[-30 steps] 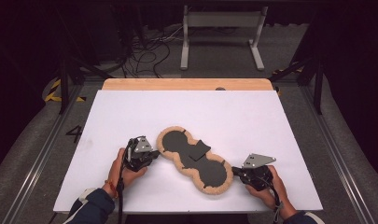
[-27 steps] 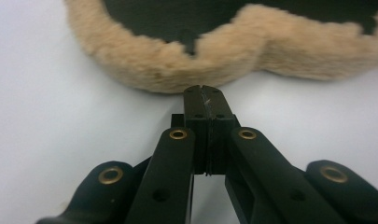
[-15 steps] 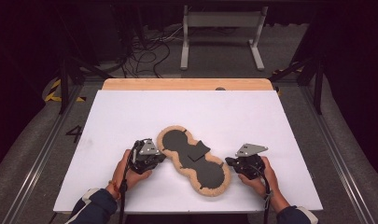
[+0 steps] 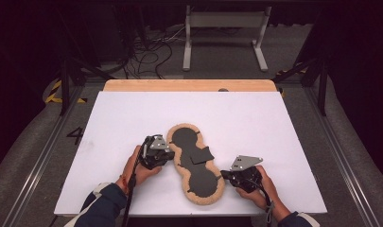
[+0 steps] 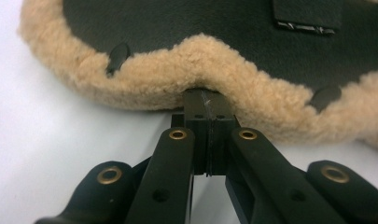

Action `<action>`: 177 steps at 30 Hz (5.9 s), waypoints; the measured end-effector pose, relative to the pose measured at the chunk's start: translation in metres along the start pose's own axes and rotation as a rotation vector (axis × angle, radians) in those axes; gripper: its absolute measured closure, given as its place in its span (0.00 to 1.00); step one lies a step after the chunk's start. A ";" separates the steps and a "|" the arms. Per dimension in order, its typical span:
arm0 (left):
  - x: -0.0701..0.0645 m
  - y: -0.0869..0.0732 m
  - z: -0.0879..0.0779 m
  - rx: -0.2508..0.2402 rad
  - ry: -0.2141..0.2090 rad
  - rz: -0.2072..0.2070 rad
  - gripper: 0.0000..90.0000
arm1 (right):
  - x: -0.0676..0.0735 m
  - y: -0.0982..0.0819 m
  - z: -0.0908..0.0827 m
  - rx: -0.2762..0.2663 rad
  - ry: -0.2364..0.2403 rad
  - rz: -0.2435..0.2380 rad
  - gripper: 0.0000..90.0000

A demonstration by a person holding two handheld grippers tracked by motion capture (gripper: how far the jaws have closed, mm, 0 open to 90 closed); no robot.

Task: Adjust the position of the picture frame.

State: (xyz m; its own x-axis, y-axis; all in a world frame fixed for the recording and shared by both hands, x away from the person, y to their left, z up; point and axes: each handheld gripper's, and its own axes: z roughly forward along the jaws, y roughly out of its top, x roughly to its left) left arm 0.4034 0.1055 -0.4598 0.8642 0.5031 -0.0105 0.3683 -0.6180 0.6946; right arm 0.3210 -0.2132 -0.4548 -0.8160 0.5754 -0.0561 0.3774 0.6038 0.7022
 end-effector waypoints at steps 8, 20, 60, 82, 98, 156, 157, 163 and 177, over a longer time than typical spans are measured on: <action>0.009 0.016 0.015 -0.005 0.023 -0.003 1.00 | 0.028 0.006 0.004 0.007 0.054 -0.033 1.00; 0.019 0.019 0.012 -0.021 -0.006 -0.009 0.99 | 0.038 0.012 0.011 -0.008 0.042 -0.059 0.97; 0.008 0.020 -0.015 -0.073 0.064 0.019 0.96 | 0.057 0.026 0.015 -0.065 -0.016 -0.051 1.00; -0.105 -0.088 -0.085 -0.060 -0.035 0.001 0.97 | -0.092 0.026 -0.002 -0.114 -0.254 0.185 1.00; -0.113 -0.086 -0.069 -0.048 0.063 -0.117 0.95 | -0.126 0.071 0.073 0.032 -0.241 0.154 1.00; 0.013 -0.053 -0.050 0.026 0.124 -0.098 1.00 | -0.117 0.010 0.012 0.026 -0.129 0.145 1.00; 0.017 -0.053 -0.051 0.028 0.101 -0.093 1.00 | -0.115 0.010 0.011 0.027 -0.133 0.139 1.00; 0.029 -0.055 -0.051 0.016 0.022 -0.086 1.00 | -0.106 0.003 0.005 0.022 -0.128 0.132 1.00; 0.025 -0.053 -0.049 0.014 0.033 -0.049 1.00 | -0.091 -0.005 -0.007 0.047 -0.133 0.108 1.00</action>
State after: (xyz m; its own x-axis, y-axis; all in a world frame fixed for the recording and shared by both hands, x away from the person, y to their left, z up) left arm 0.3889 0.1807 -0.4613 0.8335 0.5521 -0.0204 0.4144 -0.6003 0.6840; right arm 0.3898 -0.2725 -0.4482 -0.7054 0.7045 -0.0781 0.4821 0.5576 0.6758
